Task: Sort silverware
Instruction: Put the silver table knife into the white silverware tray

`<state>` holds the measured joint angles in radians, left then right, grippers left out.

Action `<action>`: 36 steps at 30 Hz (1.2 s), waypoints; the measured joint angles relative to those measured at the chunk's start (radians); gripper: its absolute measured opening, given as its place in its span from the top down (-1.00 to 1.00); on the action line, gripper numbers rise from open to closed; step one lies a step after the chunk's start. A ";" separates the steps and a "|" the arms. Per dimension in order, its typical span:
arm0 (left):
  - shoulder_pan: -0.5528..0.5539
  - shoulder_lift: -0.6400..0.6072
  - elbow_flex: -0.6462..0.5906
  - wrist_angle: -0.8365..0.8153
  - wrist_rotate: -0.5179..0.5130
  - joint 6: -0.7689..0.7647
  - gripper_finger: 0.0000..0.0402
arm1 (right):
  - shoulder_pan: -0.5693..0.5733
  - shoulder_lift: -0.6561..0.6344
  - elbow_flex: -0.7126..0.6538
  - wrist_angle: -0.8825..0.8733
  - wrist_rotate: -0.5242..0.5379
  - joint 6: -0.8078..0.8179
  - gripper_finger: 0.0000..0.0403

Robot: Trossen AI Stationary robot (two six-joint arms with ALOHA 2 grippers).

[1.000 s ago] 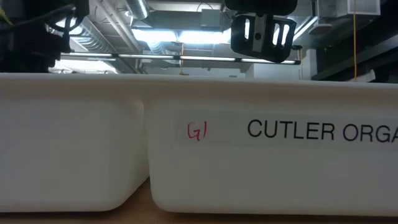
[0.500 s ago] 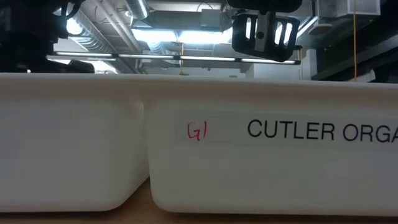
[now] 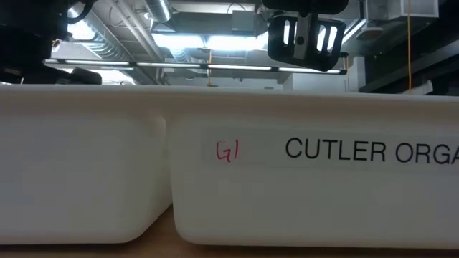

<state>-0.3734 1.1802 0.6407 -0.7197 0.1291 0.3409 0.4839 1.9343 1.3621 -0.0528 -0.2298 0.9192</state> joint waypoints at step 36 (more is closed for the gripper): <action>-0.001 0.000 0.126 0.162 0.013 -0.084 0.84 | 0.000 -0.357 0.000 -0.394 0.297 -0.153 0.45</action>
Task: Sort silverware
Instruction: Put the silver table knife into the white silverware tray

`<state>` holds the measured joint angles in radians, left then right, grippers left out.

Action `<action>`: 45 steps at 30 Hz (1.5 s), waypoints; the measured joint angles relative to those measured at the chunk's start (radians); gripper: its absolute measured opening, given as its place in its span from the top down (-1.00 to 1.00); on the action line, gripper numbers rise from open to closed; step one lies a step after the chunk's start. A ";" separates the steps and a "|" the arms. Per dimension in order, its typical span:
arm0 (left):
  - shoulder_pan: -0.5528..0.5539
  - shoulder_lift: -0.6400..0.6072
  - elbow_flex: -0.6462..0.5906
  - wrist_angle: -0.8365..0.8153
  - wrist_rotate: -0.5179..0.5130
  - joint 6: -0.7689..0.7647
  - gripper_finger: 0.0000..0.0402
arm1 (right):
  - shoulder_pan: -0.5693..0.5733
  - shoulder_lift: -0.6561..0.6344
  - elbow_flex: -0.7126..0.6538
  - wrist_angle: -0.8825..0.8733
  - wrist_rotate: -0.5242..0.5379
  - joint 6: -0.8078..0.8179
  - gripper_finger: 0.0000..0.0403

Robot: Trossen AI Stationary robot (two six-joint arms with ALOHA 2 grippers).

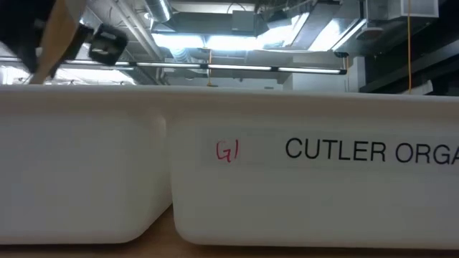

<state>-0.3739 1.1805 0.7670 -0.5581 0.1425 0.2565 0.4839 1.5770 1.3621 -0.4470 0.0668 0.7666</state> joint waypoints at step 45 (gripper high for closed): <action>0.010 0.860 0.393 0.900 -0.155 -0.520 0.80 | 0.000 -0.220 0.000 -1.124 0.289 -0.224 0.45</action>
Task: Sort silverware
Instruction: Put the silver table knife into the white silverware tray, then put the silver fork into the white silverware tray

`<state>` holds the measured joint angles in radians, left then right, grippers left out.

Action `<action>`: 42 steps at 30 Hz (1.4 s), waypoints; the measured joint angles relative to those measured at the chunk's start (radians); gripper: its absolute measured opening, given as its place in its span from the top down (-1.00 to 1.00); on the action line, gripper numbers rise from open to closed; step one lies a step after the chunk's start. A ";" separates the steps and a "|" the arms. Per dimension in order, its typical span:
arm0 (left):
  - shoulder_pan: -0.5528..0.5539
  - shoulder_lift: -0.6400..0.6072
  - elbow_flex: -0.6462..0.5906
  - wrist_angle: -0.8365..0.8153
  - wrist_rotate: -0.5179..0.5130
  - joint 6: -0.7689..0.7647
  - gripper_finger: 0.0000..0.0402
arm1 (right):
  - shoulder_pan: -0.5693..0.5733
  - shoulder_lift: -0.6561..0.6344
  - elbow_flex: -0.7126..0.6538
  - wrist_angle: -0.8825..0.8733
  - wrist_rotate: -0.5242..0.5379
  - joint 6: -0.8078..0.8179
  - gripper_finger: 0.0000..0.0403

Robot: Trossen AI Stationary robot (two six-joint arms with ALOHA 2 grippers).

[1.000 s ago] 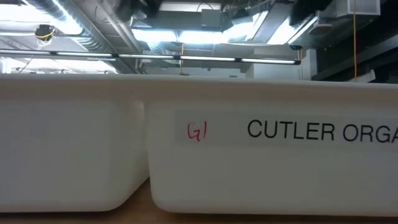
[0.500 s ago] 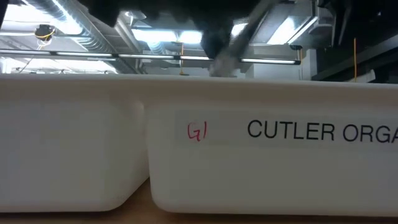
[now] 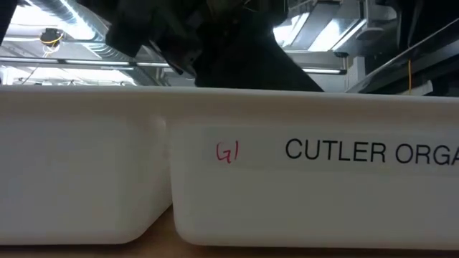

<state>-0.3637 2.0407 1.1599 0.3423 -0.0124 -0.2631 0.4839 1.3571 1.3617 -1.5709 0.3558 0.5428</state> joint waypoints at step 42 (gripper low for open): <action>0.123 -0.284 -0.001 -0.126 -0.018 -0.190 0.65 | -0.307 -0.281 0.000 0.020 0.153 -0.020 0.45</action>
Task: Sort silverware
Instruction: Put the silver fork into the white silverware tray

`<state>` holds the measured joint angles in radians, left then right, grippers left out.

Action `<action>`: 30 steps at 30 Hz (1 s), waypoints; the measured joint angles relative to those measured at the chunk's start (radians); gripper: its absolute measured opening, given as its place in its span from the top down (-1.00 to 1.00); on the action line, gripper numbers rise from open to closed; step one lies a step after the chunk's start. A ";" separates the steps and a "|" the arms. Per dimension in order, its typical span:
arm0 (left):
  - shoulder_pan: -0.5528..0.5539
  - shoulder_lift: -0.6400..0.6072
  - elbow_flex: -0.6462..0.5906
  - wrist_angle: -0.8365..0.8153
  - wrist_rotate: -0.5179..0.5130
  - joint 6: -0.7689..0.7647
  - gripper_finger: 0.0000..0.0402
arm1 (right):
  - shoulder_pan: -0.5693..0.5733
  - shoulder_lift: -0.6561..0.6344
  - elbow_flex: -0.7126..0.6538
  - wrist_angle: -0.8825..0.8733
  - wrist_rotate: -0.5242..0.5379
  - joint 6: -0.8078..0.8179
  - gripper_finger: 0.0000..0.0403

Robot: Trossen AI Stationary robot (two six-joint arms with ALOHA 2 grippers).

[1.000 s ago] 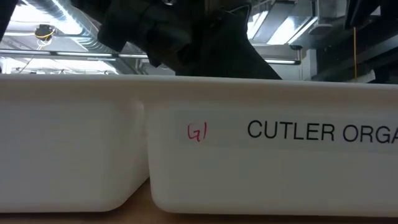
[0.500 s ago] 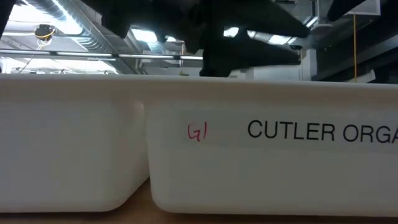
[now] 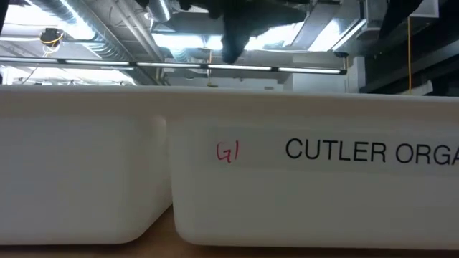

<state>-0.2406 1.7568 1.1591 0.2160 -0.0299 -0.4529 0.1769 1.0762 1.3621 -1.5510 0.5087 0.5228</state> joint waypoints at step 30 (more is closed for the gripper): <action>0.498 -0.426 -0.003 -0.670 0.030 0.545 0.89 | -0.764 0.068 -0.471 0.404 -0.468 -0.902 0.45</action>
<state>0.2574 1.3305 1.1558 -0.4538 -0.0001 0.0921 -0.5871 1.1445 0.8912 -1.1466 0.0409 -0.3794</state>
